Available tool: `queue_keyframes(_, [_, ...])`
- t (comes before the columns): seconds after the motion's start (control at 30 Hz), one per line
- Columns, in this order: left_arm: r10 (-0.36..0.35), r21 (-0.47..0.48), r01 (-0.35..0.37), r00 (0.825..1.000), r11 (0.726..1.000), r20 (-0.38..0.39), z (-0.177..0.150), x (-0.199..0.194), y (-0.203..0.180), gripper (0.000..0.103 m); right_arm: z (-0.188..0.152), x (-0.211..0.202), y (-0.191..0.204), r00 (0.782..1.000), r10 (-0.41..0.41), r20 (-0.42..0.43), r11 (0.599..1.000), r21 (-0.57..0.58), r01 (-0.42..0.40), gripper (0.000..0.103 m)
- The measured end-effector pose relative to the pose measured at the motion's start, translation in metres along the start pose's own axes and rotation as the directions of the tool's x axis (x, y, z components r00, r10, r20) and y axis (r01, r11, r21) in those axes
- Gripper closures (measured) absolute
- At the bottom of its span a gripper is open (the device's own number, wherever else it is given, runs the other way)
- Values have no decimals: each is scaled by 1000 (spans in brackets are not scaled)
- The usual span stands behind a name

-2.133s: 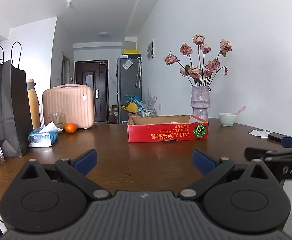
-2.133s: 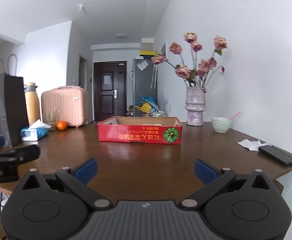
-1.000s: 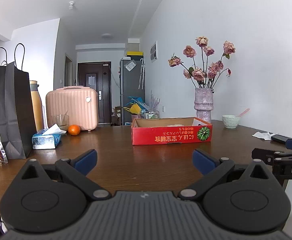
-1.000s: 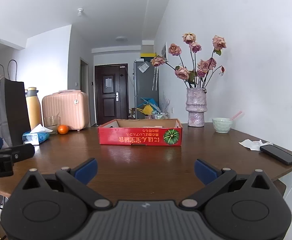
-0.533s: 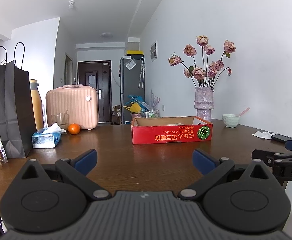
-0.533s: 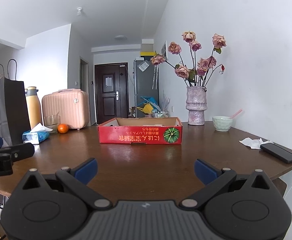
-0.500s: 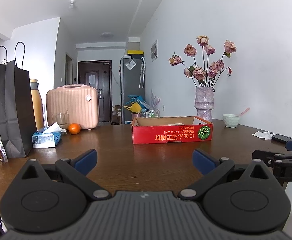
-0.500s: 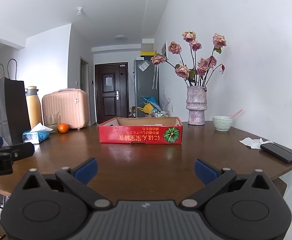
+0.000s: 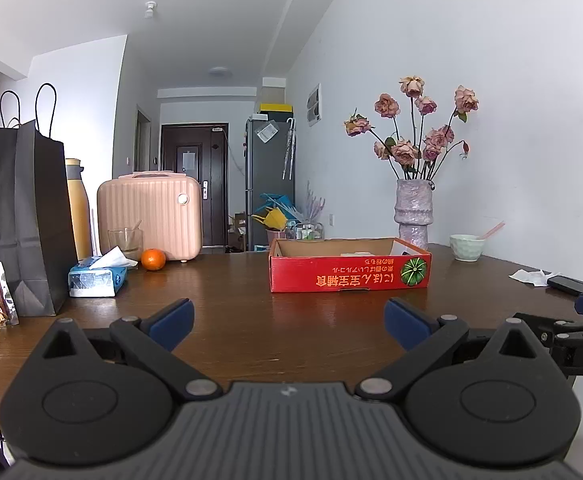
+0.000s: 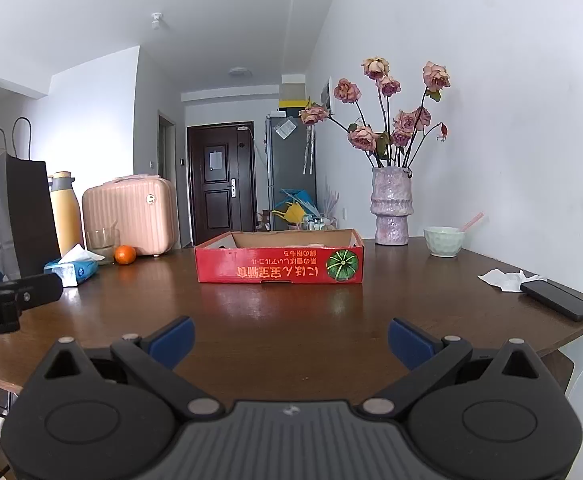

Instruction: Organize rigid objects

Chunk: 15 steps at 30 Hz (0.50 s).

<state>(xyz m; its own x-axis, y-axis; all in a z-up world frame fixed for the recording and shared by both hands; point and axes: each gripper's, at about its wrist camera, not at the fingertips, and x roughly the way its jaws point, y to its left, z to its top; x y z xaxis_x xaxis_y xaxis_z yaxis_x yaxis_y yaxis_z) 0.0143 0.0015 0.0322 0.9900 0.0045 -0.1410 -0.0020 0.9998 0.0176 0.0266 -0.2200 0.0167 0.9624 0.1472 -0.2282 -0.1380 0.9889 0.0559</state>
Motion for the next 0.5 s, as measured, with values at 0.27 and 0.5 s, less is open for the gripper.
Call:
queue_keyframes(0.27, [3,6,-3,1000,1000,2,0,2,-1,0,0,0,1,1000,5,1,1000,-1,-5,0])
queue_keyframes(0.5, [-17,2,17,1000,1000,-2,-3,1,-1,0,-2,1,-1,1000,3,0,1000,10,-3,0])
